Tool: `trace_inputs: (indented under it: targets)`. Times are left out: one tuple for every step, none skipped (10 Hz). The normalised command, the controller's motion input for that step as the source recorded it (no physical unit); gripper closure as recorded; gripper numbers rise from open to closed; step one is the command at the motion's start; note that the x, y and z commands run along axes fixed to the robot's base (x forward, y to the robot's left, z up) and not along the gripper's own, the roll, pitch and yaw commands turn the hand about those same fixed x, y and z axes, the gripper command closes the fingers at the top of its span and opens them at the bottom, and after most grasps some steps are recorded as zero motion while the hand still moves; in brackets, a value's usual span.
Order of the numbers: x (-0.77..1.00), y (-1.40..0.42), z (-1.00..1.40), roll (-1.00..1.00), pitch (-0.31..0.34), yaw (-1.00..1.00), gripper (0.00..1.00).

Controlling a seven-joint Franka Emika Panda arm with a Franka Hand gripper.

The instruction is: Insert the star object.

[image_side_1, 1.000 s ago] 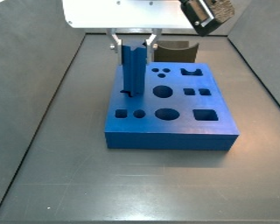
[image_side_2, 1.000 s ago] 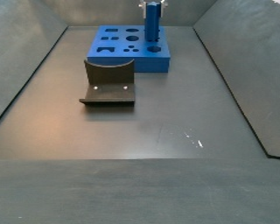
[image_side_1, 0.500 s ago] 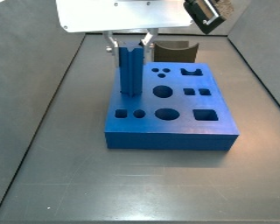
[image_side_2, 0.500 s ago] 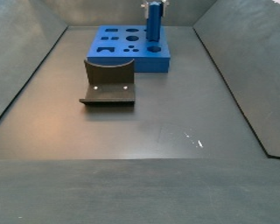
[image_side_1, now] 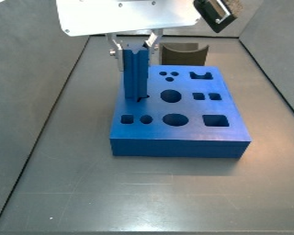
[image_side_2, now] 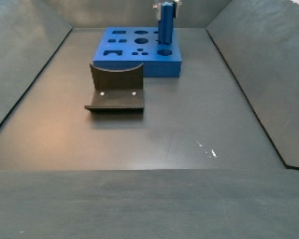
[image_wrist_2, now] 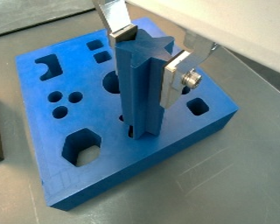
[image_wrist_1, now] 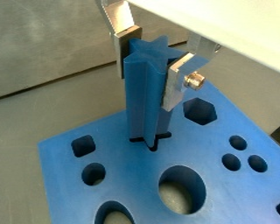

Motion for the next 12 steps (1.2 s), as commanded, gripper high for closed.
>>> trace_inputs:
  targets:
    - [0.19,0.00,-0.38,0.07,0.024,0.07,1.00]
    - [0.15,0.00,-0.39,0.09,0.014,0.10,1.00]
    - [0.13,0.00,-0.43,0.09,0.000,0.10,1.00]
    - [0.00,0.00,-0.49,0.05,0.000,0.07,1.00]
    - [0.00,0.00,-0.50,0.01,-0.031,0.03,1.00]
    - [0.00,0.00,-0.47,0.00,-0.037,0.03,1.00]
    - [-0.02,0.00,-0.42,0.00,-0.043,0.01,1.00]
    - [-0.04,0.00,-0.39,0.00,-0.043,0.00,1.00]
    - [-0.05,0.00,-0.41,0.03,-0.044,0.00,1.00]
    - [-0.13,0.00,-0.44,0.06,-0.077,0.01,1.00]
    - [-0.10,0.00,-0.17,-0.06,-0.130,0.00,1.00]
    - [0.00,0.00,0.00,0.00,0.000,0.00,1.00]
